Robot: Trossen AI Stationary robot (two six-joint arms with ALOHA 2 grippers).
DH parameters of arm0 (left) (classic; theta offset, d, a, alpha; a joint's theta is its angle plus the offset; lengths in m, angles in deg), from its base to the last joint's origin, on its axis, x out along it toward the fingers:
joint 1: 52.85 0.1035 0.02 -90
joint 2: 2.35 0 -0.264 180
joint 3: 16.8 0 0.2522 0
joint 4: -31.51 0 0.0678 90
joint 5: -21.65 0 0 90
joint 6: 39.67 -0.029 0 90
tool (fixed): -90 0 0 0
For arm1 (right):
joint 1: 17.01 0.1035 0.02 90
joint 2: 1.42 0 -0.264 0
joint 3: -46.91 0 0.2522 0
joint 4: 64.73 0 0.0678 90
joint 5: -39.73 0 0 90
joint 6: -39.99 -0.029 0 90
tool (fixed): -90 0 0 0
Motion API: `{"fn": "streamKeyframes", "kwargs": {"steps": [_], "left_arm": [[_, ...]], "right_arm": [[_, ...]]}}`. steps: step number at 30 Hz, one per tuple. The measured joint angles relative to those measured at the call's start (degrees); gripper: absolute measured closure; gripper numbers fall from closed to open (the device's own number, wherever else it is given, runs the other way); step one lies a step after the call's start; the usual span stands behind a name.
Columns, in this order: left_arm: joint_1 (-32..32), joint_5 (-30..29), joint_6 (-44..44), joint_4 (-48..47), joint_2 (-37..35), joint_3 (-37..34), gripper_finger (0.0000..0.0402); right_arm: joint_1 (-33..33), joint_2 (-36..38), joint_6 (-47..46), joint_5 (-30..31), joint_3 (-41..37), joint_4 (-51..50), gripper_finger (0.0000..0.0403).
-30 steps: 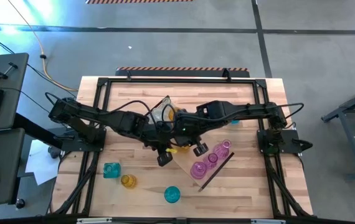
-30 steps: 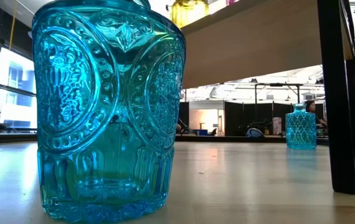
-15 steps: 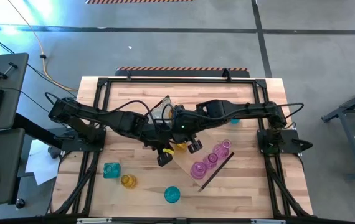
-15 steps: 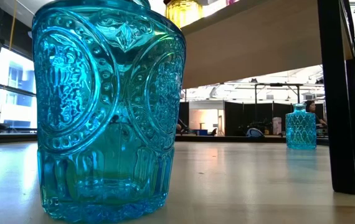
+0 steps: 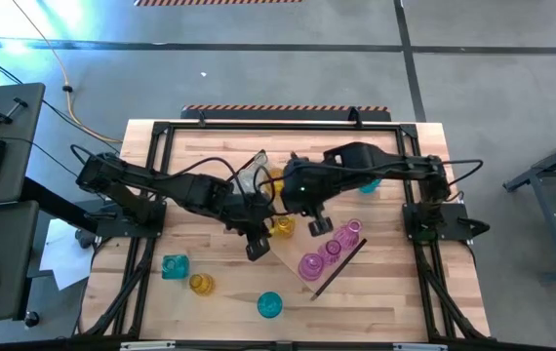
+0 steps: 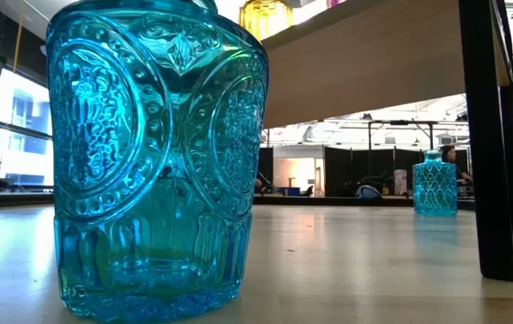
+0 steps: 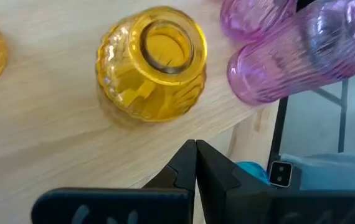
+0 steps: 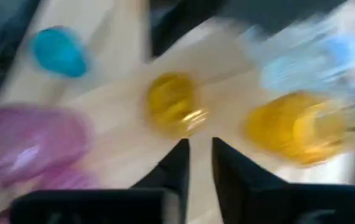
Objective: Sort vases onto shelf
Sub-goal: Put the top yellow flower vase on the shelf aligned with the other yellow flower vase
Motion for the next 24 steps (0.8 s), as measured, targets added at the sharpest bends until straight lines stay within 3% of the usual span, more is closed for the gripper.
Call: {"fn": "streamKeyframes", "kwargs": {"steps": [4,12,24], "left_arm": [[-0.06,0.04,-0.42,0.15,0.06,-0.02,0.0401],[-0.14,0.00,-0.38,0.32,0.06,-0.03,0.0401],[-1.90,0.06,1.17,0.85,-1.31,-0.03,0.0401]], "right_arm": [[0.78,0.33,-0.62,-8.58,-3.30,-1.99,0.0396],[1.99,0.22,-0.02,-12.12,-8.30,3.37,0.0399],[1.79,0.14,1.42,-14.43,-9.40,5.10,0.0403]]}}
